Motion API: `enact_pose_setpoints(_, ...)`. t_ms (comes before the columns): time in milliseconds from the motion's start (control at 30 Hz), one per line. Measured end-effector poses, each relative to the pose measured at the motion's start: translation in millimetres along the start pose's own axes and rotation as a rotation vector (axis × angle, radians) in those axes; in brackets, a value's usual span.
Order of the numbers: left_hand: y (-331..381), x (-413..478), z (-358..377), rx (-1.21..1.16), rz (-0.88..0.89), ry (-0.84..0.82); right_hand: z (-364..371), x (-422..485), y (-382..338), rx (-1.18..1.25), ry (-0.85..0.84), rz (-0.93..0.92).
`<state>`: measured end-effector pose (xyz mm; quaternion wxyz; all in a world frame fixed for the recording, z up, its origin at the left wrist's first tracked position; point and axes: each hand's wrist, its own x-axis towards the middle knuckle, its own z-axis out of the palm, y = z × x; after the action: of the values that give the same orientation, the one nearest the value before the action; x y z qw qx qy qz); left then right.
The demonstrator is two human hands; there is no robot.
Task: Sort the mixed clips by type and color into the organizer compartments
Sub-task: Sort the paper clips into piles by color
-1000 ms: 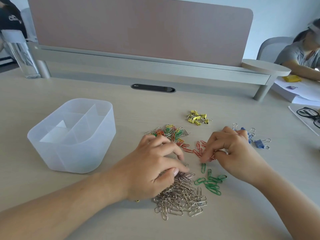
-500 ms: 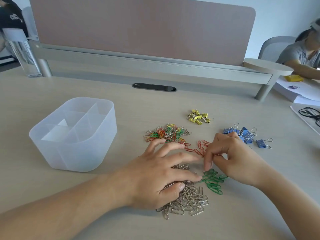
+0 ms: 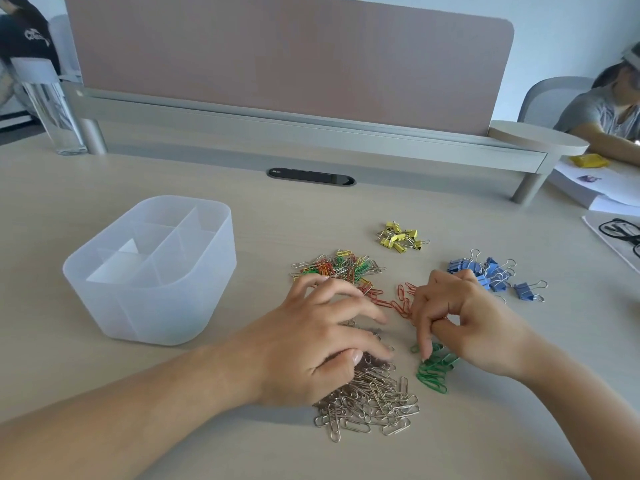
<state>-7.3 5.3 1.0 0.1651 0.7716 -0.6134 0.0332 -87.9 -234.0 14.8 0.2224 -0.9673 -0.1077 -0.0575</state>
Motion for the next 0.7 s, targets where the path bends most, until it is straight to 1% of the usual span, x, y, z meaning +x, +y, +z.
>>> enact_pose_setpoints(67, -3, 0, 1, 0.007, -0.042, 0.021, 2, 1, -1, 0.014, 0.075, 0.035)
enact_pose_setpoints(167, -8, 0, 4, 0.021, -0.104, 0.022, 10, 4, -2, -0.099, 0.162, 0.043)
enact_pose_setpoints(233, -11, -1, 6, 0.014, -0.120, 0.040, 14, 6, -3, -0.180, 0.132, 0.037)
enact_pose_setpoints(300, -11, 0, 5, 0.016, -0.144, 0.090, 16, 6, -3, -0.232, 0.070, 0.060)
enact_pose_setpoints(433, -11, 3, 3, 0.064, -0.270, 0.153, 17, 7, -1, -0.241, 0.001, 0.063)
enact_pose_setpoints(533, -15, 3, 6, 0.092, -0.344, 0.138, 18, 6, -2, -0.195, 0.003, 0.032)
enact_pose_setpoints(700, -17, 4, 9, 0.108, -0.346, 0.113, 17, 6, -2, -0.139, 0.060, 0.026)
